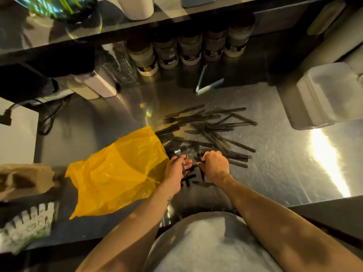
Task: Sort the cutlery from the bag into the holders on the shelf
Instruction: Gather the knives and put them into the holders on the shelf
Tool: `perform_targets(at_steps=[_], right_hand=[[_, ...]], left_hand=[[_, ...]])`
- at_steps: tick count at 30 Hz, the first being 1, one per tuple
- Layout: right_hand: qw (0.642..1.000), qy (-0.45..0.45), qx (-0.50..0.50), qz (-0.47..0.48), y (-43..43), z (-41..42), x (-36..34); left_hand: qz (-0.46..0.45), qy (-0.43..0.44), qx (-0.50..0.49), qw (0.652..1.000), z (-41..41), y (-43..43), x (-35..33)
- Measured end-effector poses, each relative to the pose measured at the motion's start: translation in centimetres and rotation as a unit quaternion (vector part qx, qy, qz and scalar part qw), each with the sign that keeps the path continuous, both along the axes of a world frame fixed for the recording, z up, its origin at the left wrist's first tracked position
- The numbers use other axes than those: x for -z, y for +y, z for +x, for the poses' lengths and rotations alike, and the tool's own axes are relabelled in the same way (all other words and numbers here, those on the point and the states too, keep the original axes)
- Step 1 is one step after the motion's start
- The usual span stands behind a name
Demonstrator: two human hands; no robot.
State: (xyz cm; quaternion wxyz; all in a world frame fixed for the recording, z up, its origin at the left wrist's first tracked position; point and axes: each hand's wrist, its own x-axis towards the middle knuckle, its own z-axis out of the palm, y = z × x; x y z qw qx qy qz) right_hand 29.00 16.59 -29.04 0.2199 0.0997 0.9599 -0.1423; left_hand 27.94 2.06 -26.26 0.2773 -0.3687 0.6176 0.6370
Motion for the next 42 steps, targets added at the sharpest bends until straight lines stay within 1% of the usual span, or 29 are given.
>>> perform_targets(at_steps=[2, 5, 8, 10, 13, 16, 19, 21, 24, 26, 28, 31, 33, 35, 38, 40, 42], right_hand=[[0.999, -0.007, 0.035, -0.007, -0.5, 0.1, 0.1], [0.994, -0.021, 0.094, -0.047, -0.6, 0.2, -0.1], [0.982, -0.028, 0.147, -0.115, 0.0, 0.2, -0.3], [0.972, -0.014, 0.164, -0.169, 0.4, 0.4, -0.7], [0.969, 0.012, 0.123, -0.214, 0.3, 0.8, -1.8], [0.976, 0.033, 0.069, -0.205, 0.1, 0.7, -2.4], [0.975, 0.063, 0.028, -0.211, 0.3, 0.3, -2.6], [0.968, 0.079, 0.038, -0.234, 0.7, 0.1, -2.4], [0.953, 0.118, 0.078, -0.266, 1.7, -0.2, -2.2], [0.955, 0.124, 0.098, -0.251, 2.5, -0.9, -1.9], [0.96, 0.091, 0.126, -0.234, 3.3, -2.2, -1.6], [0.975, 0.091, 0.115, -0.166, 4.6, -4.5, -0.8], [0.985, 0.101, 0.083, -0.112, 5.1, -5.8, -1.0], [0.99, 0.101, 0.047, -0.091, 5.3, -7.0, -1.3], [0.995, 0.071, -0.034, -0.057, 5.1, -8.1, -1.3], [0.995, 0.054, -0.075, -0.031, 5.1, -8.2, -1.0], [0.993, 0.056, -0.102, -0.013, 5.0, -8.4, -0.5]], left_hand=[[0.005, -0.007, 0.001, 1.0, 0.0, -0.5, 0.2], [0.016, -0.016, 0.0, 1.0, -0.3, -0.8, 0.2], [0.032, -0.01, -0.001, 0.999, -0.4, -0.8, 0.3], [0.052, -0.006, 0.002, 0.999, -0.9, -0.6, 0.2], [0.091, -0.015, -0.002, 0.996, -1.8, 0.2, 0.1], [0.115, -0.005, 0.002, 0.993, -2.8, 1.3, 0.0], [0.073, 0.016, 0.01, 0.997, -3.9, 2.3, 0.2], [0.057, 0.03, 0.013, 0.998, -4.5, 2.8, 0.3], [0.06, 0.039, -0.017, 0.997, -5.5, 3.0, 0.0], [0.035, 0.04, -0.016, 0.998, -6.0, 2.9, 0.1], [0.022, 0.034, -0.016, 0.999, -6.4, 2.6, 0.4], [0.021, 0.008, -0.023, 0.999, -6.9, 2.3, 0.9], [0.018, -0.004, -0.026, 1.0, -7.3, 2.2, 0.9], [0.022, -0.016, -0.032, 0.999, -7.7, 2.2, 0.9], [0.032, -0.03, -0.036, 0.998, -8.1, 2.6, 0.8], [0.03, -0.037, -0.029, 0.998, -8.1, 2.8, 0.7], [0.028, -0.04, -0.029, 0.998, -8.2, 2.9, 0.8]])
